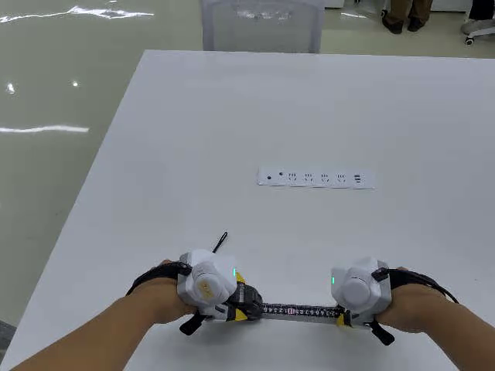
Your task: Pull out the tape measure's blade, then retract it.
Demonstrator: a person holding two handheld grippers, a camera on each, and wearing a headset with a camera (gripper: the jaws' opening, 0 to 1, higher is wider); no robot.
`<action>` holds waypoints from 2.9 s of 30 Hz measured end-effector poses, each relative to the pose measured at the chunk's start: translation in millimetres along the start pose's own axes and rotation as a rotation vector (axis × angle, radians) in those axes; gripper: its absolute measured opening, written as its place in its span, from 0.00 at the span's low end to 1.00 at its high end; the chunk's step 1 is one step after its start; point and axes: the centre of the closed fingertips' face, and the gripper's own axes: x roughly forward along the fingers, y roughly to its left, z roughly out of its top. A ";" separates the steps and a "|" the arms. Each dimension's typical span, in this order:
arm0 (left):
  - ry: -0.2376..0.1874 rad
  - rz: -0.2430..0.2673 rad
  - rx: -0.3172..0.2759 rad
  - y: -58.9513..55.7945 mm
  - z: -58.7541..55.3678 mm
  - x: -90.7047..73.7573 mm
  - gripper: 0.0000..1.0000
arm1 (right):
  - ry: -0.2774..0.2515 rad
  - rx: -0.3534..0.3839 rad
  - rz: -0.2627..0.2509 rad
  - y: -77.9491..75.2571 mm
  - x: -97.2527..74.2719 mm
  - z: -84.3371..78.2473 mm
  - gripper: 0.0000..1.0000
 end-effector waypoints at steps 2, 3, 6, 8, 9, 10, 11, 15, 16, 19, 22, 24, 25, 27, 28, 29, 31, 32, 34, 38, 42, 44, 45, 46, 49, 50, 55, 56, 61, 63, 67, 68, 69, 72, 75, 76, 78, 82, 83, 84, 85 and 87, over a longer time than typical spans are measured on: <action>-0.004 -0.001 0.001 0.1 0.0 0.2 0.30 | -0.002 0.007 0.001 -1.4 0.8 -5.0 0.11; -0.004 -0.001 0.001 0.1 -0.2 0.2 0.30 | -0.003 0.010 0.000 -1.8 1.0 -6.6 0.11; -0.004 0.001 0.004 -0.3 0.3 -0.2 0.30 | 0.004 0.012 -0.001 -2.1 -0.2 -11.5 0.11; -0.004 0.001 0.000 -0.3 0.0 -0.3 0.30 | 0.010 0.015 -0.001 -3.3 -1.1 -16.2 0.11; -0.003 0.000 -0.001 -0.4 0.0 -0.4 0.30 | 0.010 0.017 -0.002 -4.2 -0.9 -18.2 0.11; -0.003 0.000 -0.001 -0.6 0.3 -0.6 0.30 | 0.009 0.018 -0.003 -4.4 -0.7 -18.9 0.11; -0.003 -0.001 0.000 -0.7 0.3 -0.8 0.30 | 0.009 0.018 -0.003 -3.4 -1.0 -17.7 0.11; -0.001 -0.001 -0.001 -1.4 0.6 -1.4 0.30 | 0.008 0.006 -0.003 -3.6 -1.2 -18.6 0.11; -0.002 -0.002 -0.001 -1.5 0.7 -1.5 0.30 | 0.008 0.007 -0.004 -3.7 -1.2 -18.8 0.11; -0.002 -0.001 -0.002 -1.8 0.7 -1.9 0.30 | 0.007 0.008 -0.006 -2.8 -2.5 -20.9 0.11; -0.002 -0.002 -0.002 -1.7 0.7 -1.7 0.30 | 0.010 0.009 -0.008 -3.9 -3.5 -23.8 0.11; -0.002 -0.003 -0.004 -1.7 1.2 -2.0 0.30 | 0.018 0.011 -0.009 -4.1 -4.1 -27.4 0.11; -0.002 -0.003 -0.004 -1.8 1.2 -2.0 0.30 | 0.020 0.010 -0.010 -3.6 -4.7 -27.8 0.11; -0.003 -0.003 -0.004 -1.7 1.3 -2.0 0.30 | 0.023 0.012 -0.011 -2.7 -6.1 -28.3 0.11; -0.003 -0.002 -0.004 -1.9 1.6 -2.1 0.30 | 0.024 0.011 -0.012 -2.4 -6.5 -28.8 0.11; -0.003 -0.002 -0.004 -2.1 1.9 -2.4 0.30 | 0.026 0.013 -0.013 -1.1 -8.5 -29.1 0.11; -0.003 -0.001 -0.005 -1.8 1.6 -2.0 0.30 | 0.025 0.012 -0.013 -0.4 -9.6 -29.6 0.11; -0.003 -0.002 -0.005 -1.6 1.3 -1.8 0.30 | 0.024 0.007 -0.015 0.0 -10.0 -29.8 0.11; -0.003 -0.002 -0.006 -1.2 0.8 -1.4 0.30 | 0.024 0.010 -0.017 -1.9 -10.4 -30.6 0.11; -0.001 -0.002 -0.004 -0.6 -0.3 -0.7 0.30 | 0.029 0.011 -0.020 -2.5 -12.5 -33.8 0.11; -0.001 -0.002 -0.004 0.3 -1.5 0.4 0.30 | 0.036 0.009 -0.020 -3.1 -16.2 -38.8 0.11; -0.001 -0.002 -0.005 0.5 -1.6 0.5 0.30 | 0.037 0.010 -0.022 -4.8 -16.6 -41.6 0.11; -0.001 -0.002 -0.005 0.5 -1.7 0.5 0.30 | 0.038 0.011 -0.022 -4.9 -16.9 -42.2 0.11; -0.001 -0.002 -0.004 0.4 -1.4 0.5 0.30 | 0.038 0.010 -0.022 -4.8 -17.3 -43.0 0.11; -0.002 -0.001 -0.003 0.0 -0.6 0.0 0.30 | 0.041 0.006 -0.023 -5.7 -16.5 -46.8 0.11; -0.003 0.000 -0.003 -0.1 -0.4 -0.1 0.30 | 0.042 0.005 -0.024 -5.6 -16.8 -47.7 0.11; -0.005 0.001 -0.003 -0.8 0.9 -0.7 0.30 | 0.046 0.015 -0.028 -7.7 -16.4 -55.4 0.11; -0.004 0.000 -0.003 -0.4 0.6 -0.4 0.30 | 0.047 0.014 -0.028 -8.1 -16.0 -56.5 0.11; -0.003 -0.001 -0.004 0.4 -0.3 0.1 0.30 | 0.051 0.015 -0.031 -8.7 -16.0 -60.1 0.11; -0.002 -0.002 -0.005 0.7 -0.6 0.3 0.30 | 0.052 0.015 -0.033 -8.9 -15.5 -61.3 0.11; -0.001 -0.001 -0.005 0.3 0.4 -0.4 0.31 | 0.055 0.015 -0.032 -7.3 -18.2 -62.1 0.11; -0.001 -0.001 -0.005 0.1 0.9 -0.6 0.31 | 0.056 0.014 -0.031 -7.2 -18.4 -62.8 0.11; -0.001 -0.001 -0.004 -0.1 1.2 -0.8 0.31 | 0.058 0.014 -0.031 -7.5 -18.6 -63.6 0.11; -0.002 -0.002 -0.005 -0.6 2.3 -1.3 0.31 | 0.058 0.019 -0.032 -7.7 -18.6 -64.7 0.11; 0.001 -0.002 -0.004 -0.7 2.4 -1.3 0.30 | 0.060 0.014 -0.031 -8.2 -18.8 -66.7 0.11; 0.001 -0.002 -0.003 -1.0 3.1 -1.6 0.30 | 0.060 0.021 -0.030 -8.7 -18.9 -68.0 0.11; 0.000 -0.001 -0.004 -1.1 3.5 -1.9 0.30 | 0.060 0.024 -0.032 -8.4 -19.3 -68.2 0.11; 0.002 -0.002 -0.004 -1.1 3.7 -2.1 0.30 | 0.069 0.023 -0.032 -7.8 -20.1 -70.1 0.11; 0.002 -0.002 -0.004 -1.3 4.0 -2.2 0.30 | 0.069 0.025 -0.032 -7.6 -20.8 -70.6 0.11; 0.003 -0.001 -0.004 -1.5 4.2 -2.3 0.31 | 0.069 0.023 -0.031 -7.3 -21.6 -71.2 0.11; 0.003 -0.001 -0.004 -1.4 4.3 -2.4 0.31 | 0.069 0.025 -0.032 -5.9 -23.4 -70.9 0.11; 0.004 -0.002 -0.004 -1.5 4.1 -2.2 0.31 | 0.069 0.029 -0.033 -5.0 -24.9 -70.2 0.11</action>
